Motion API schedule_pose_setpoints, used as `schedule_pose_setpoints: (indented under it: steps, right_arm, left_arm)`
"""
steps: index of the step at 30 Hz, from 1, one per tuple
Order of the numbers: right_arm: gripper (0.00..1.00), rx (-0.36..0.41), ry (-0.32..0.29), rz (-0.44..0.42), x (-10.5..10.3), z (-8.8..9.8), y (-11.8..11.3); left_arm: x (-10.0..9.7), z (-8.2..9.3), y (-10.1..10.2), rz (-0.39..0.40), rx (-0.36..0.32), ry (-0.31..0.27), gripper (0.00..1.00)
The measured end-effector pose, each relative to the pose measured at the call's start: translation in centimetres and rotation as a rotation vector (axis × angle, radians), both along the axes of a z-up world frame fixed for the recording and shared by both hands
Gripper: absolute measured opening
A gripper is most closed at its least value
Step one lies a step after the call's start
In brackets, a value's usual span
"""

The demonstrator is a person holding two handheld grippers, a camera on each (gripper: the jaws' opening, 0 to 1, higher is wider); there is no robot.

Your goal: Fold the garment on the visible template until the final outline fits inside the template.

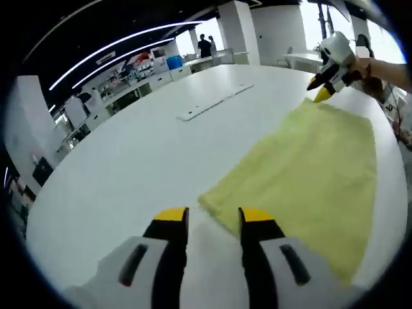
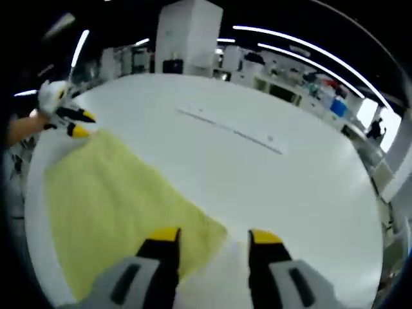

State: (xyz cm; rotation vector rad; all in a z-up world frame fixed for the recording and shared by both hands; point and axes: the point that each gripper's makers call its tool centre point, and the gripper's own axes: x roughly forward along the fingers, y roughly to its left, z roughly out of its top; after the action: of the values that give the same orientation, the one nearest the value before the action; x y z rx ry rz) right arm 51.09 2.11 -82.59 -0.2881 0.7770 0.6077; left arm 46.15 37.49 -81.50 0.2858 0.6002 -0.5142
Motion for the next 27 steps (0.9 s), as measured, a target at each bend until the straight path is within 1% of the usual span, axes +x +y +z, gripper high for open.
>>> schedule_pose_setpoints:
  steps: [1,3,4,5,6,8,9,12,13,14,16,17,19,20,22,23,25,27]
  right_arm:
    - [0.58,0.019,0.019,0.0,-0.5,0.1,0.0]
    - [0.67,0.051,0.037,0.006,-1.5,0.5,0.8]
    - [0.69,0.081,0.059,0.007,-2.5,0.8,1.1]
    - [0.71,0.097,0.07,0.007,-2.9,0.9,1.3]
    - [0.73,0.115,0.09,0.012,-3.9,1.1,1.6]
    - [0.76,0.127,0.104,0.024,-4.8,1.2,1.8]
    - [0.78,0.131,0.11,0.029,-5.3,1.2,1.9]
    - [0.8,0.135,0.128,0.06,-7.7,1.8,2.4]
    - [0.8,0.135,0.136,0.074,-8.7,1.9,2.5]
    - [0.8,0.136,0.141,0.078,-8.9,1.7,2.3]
    - [0.81,0.132,0.149,0.087,-10.3,1.8,2.2]
    - [0.8,0.132,0.15,0.089,-10.6,1.8,2.1]
    - [0.8,0.127,0.155,0.095,-11.9,1.8,1.9]
    - [0.8,0.126,0.155,0.097,-12.1,1.7,1.7]
    - [0.78,0.126,0.16,0.095,-13.2,1.7,1.3]
    - [0.77,0.123,0.156,0.095,-13.8,1.7,1.1]
    - [0.73,0.117,0.152,0.098,-14.8,1.6,0.7]
    - [0.69,0.109,0.152,0.101,-15.4,1.4,0.3]
  left_arm:
    - [-0.5,0.2,-0.3,0.016,-0.051,0.011,0.41]
    - [-1.4,0.6,-0.7,0.023,-0.125,0.029,0.5]
    - [-1.8,0.7,-0.7,0.028,-0.141,0.033,0.53]
    - [-2.6,1.2,-1.3,0.028,-0.176,0.035,0.56]
    - [-2.9,1.4,-1.5,0.028,-0.197,0.037,0.6]
    - [-4.0,2.3,-1.9,0.035,-0.242,0.036,0.65]
    - [-4.2,2.2,-1.6,0.033,-0.251,0.037,0.68]
    - [-5.4,2.6,-1.5,0.033,-0.263,0.039,0.74]
    - [-6.0,2.7,-1.8,0.029,-0.261,0.039,0.75]
    - [-6.7,2.7,-1.9,0.021,-0.254,0.039,0.75]
    - [-7.8,2.4,-1.9,0.005,-0.242,0.051,0.76]
    - [-8.3,2.3,-2.0,0.001,-0.238,0.058,0.77]
    - [-9.1,2.1,-1.9,-0.003,-0.243,0.07,0.76]
    - [-9.5,2.0,-1.8,-0.003,-0.246,0.073,0.76]
    - [-10.7,1.9,-2.0,-0.004,-0.257,0.079,0.74]
    - [-10.8,1.8,-2.0,-0.003,-0.258,0.08,0.72]
    - [-11.6,1.8,-2.0,-0.002,-0.273,0.076,0.7]
    - [-12.5,1.3,-2.1,-0.01,-0.269,0.082,0.65]
